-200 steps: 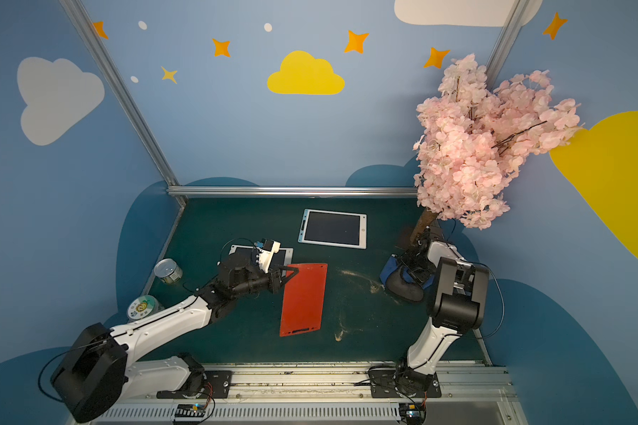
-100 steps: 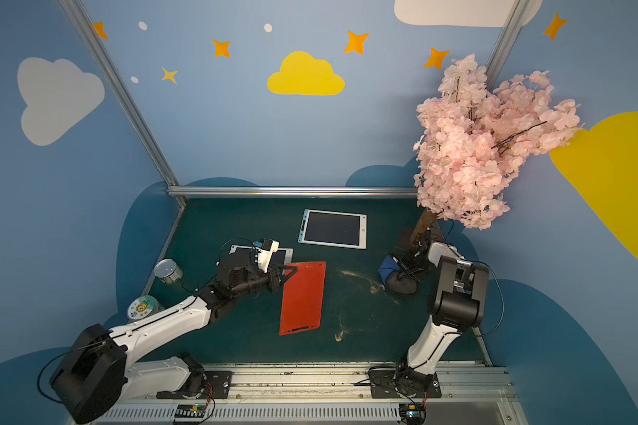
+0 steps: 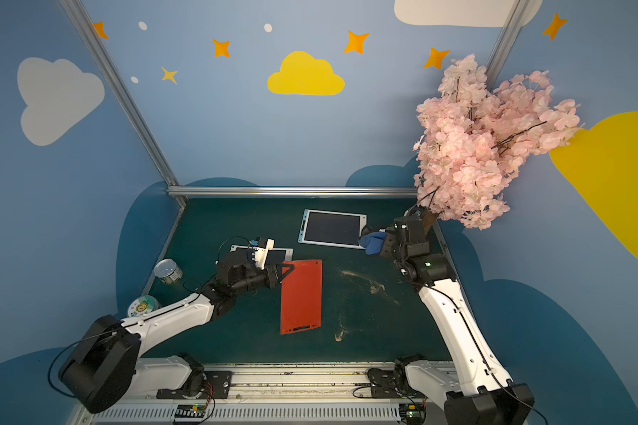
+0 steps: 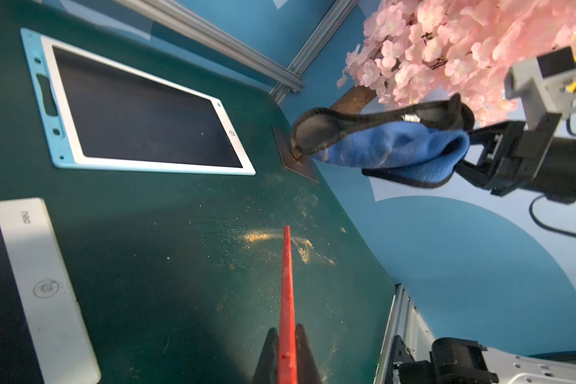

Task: Wipe the drawing tablet
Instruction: Pick up the cleaning item at the center of the board, then wipe the dirt from the drawing tablet.

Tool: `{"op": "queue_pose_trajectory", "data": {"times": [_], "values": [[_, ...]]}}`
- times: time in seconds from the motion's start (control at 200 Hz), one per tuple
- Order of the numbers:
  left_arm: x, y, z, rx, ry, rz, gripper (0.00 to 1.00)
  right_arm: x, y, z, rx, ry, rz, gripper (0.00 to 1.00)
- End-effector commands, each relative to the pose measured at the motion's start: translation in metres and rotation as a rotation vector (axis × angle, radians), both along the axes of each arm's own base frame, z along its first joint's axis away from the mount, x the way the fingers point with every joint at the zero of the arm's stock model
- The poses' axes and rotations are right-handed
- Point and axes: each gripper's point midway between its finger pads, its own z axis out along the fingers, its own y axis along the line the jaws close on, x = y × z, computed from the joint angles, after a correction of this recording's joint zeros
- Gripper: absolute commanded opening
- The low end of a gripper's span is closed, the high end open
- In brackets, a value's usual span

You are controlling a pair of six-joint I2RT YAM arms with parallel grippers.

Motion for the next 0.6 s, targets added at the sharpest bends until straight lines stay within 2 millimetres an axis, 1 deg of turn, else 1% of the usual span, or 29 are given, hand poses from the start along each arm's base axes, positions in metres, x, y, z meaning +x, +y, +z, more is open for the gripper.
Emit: {"op": "queue_pose_trajectory", "data": {"times": [0.0, 0.07, 0.13, 0.19, 0.25, 0.335, 0.39, 0.47, 0.541, 0.591], "values": [[0.004, -0.002, 0.011, -0.132, 0.041, -0.029, 0.03, -0.015, -0.007, -0.002, -0.051, 0.02, -0.02, 0.0], [0.008, -0.001, 0.006, -0.18, 0.091, -0.037, 0.03, -0.021, -0.001, 0.004, -0.039, 0.013, 0.008, 0.0], [0.012, -0.002, 0.002, -0.22, 0.127, -0.054, 0.03, -0.024, 0.007, 0.008, -0.015, 0.013, 0.046, 0.0], [0.015, -0.003, 0.0, -0.258, 0.148, -0.078, 0.03, -0.026, 0.022, 0.007, 0.028, 0.02, 0.107, 0.0], [0.018, -0.003, -0.004, -0.286, 0.175, -0.087, 0.03, -0.027, 0.042, 0.005, 0.086, 0.031, 0.187, 0.0], [0.02, -0.005, -0.008, -0.301, 0.199, -0.101, 0.03, -0.03, 0.074, -0.006, 0.177, 0.07, 0.3, 0.0], [0.021, -0.005, -0.01, -0.298, 0.203, -0.102, 0.03, -0.031, 0.098, -0.017, 0.226, 0.107, 0.379, 0.0], [0.02, -0.005, -0.01, -0.285, 0.198, -0.101, 0.03, -0.036, 0.139, -0.029, 0.313, 0.157, 0.504, 0.0], [0.02, -0.003, -0.012, -0.265, 0.198, -0.091, 0.03, -0.043, 0.178, -0.033, 0.383, 0.181, 0.635, 0.0], [0.021, -0.002, -0.014, -0.25, 0.2, -0.085, 0.03, -0.048, 0.206, -0.031, 0.441, 0.185, 0.722, 0.0]]}}
